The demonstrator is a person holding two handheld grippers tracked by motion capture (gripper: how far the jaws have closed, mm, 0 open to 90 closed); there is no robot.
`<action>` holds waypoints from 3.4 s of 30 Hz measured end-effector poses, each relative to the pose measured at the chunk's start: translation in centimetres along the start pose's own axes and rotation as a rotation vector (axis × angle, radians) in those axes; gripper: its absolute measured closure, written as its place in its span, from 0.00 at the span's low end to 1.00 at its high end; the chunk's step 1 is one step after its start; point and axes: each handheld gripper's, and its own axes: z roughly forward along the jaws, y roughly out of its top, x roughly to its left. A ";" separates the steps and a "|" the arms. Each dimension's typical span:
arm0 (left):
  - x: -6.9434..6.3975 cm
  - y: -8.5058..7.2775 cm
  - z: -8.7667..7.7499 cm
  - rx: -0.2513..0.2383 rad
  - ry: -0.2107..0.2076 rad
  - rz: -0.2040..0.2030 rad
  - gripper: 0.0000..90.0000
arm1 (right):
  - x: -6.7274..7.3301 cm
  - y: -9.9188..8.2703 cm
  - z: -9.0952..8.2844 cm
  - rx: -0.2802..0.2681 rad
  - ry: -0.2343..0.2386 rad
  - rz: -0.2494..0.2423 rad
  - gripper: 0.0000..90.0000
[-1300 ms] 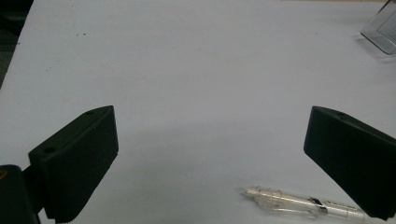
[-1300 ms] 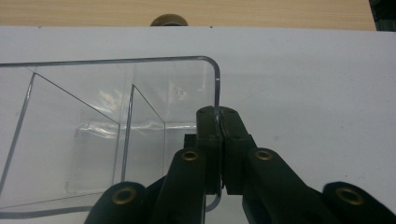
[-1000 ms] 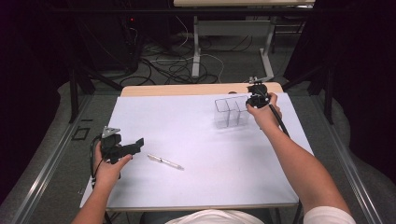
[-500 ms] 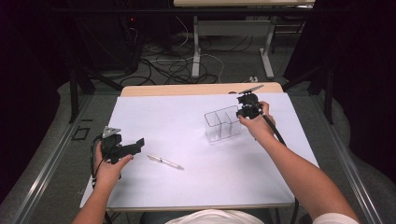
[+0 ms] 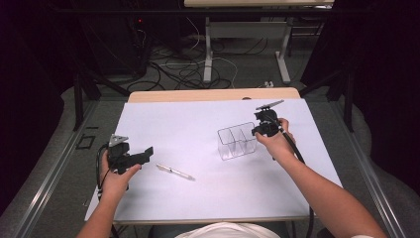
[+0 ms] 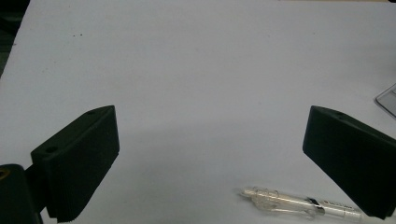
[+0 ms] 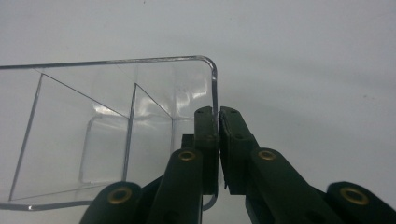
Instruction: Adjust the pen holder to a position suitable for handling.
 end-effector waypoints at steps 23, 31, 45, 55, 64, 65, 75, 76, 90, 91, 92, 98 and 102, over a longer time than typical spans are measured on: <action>0.0 0.0 0.3 0.011 0.004 0.005 0.04 | -1.4 -1.6 -2.4 -0.165 0.132 -0.028 0.78; 0.1 0.0 0.3 0.008 0.006 0.003 0.05 | -2.9 -3.5 -3.7 -0.284 0.138 -0.035 0.86; -0.3 0.0 0.1 0.010 -0.001 0.019 0.05 | -4.4 -4.5 -0.6 -0.219 0.079 -0.033 1.00; 0.0 0.0 0.1 0.011 -0.002 0.012 0.05 | -2.4 -5.0 0.1 -0.190 0.067 -0.083 1.00; -0.2 0.1 0.2 0.014 -0.005 0.019 0.05 | -1.5 -5.6 0.1 -0.164 0.102 -0.060 1.00; -0.2 0.1 0.2 0.017 -0.004 0.019 0.05 | -1.2 -5.7 0.1 -0.161 0.101 -0.055 1.00; -0.1 0.1 0.2 0.011 -0.002 0.014 0.05 | 1.0 -5.8 0.4 -0.155 0.113 -0.073 1.00; -0.1 0.1 0.2 0.011 -0.002 0.014 0.05 | 1.3 -5.8 0.4 -0.150 0.113 -0.068 1.00; -0.2 0.1 0.1 0.010 -0.004 0.022 0.05 | 4.3 -5.7 0.9 -0.159 0.135 -0.099 1.00; -0.2 0.1 0.1 0.009 -0.004 0.022 0.05 | 4.4 -5.7 0.9 -0.166 0.138 -0.112 1.00; -0.2 0.1 0.1 0.009 -0.004 0.022 0.05 | 4.5 -5.8 1.0 -0.167 0.135 -0.117 1.00; -0.2 0.1 0.0 0.011 -0.003 0.023 0.05 | 4.7 -5.9 1.0 -0.163 0.149 -0.112 1.00; -0.2 0.1 0.1 0.011 -0.005 0.023 0.05 | 5.0 -5.9 0.9 -0.162 0.150 -0.122 1.00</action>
